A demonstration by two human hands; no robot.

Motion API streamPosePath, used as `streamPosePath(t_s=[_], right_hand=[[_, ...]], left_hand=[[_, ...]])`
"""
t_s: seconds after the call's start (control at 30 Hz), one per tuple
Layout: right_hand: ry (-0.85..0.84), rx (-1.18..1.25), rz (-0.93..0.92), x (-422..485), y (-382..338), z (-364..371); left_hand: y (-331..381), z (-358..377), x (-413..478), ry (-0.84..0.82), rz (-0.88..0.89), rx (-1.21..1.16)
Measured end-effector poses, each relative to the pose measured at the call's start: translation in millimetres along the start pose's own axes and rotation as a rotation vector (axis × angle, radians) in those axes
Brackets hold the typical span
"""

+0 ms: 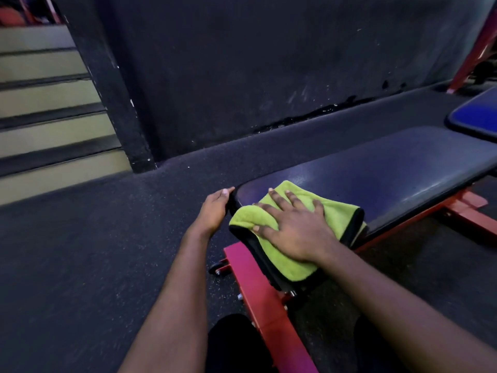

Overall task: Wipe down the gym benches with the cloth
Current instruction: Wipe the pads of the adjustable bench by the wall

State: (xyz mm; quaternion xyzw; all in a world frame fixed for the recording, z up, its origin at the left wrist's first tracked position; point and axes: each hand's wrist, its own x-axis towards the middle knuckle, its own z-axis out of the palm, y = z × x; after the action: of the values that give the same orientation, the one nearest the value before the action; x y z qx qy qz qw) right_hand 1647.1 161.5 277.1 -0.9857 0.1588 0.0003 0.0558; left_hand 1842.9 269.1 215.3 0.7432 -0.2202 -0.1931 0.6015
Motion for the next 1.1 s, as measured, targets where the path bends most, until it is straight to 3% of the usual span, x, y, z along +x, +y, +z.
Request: streamPosePath(t_s=[0.2,0.37,0.5,0.67,0.8,0.97,1.1], right_hand=[[0.103,-0.022,-0.091,-27,5,16],[0.085,0.008,0.065,1,-5,7],[0.099,-0.002,-0.095,-23,8,14],[0.168,0.025,0.128,-7,13,11],[0.145,0.029,-0.032,-25,28,14],[0.206,0.037,0.152,-7,33,11],[0.164,0.058,0.02,-23,47,11]], left_hand=[[-7,2,4,0.021,0.011,-0.028],[-6,3,4,0.02,0.041,-0.011],[-12,2,8,0.038,0.037,-0.019],[-13,6,9,0.056,0.077,0.009],[-12,9,7,0.083,0.086,0.041],[-14,9,8,0.099,0.064,0.057],[-12,10,5,0.116,0.074,0.092]])
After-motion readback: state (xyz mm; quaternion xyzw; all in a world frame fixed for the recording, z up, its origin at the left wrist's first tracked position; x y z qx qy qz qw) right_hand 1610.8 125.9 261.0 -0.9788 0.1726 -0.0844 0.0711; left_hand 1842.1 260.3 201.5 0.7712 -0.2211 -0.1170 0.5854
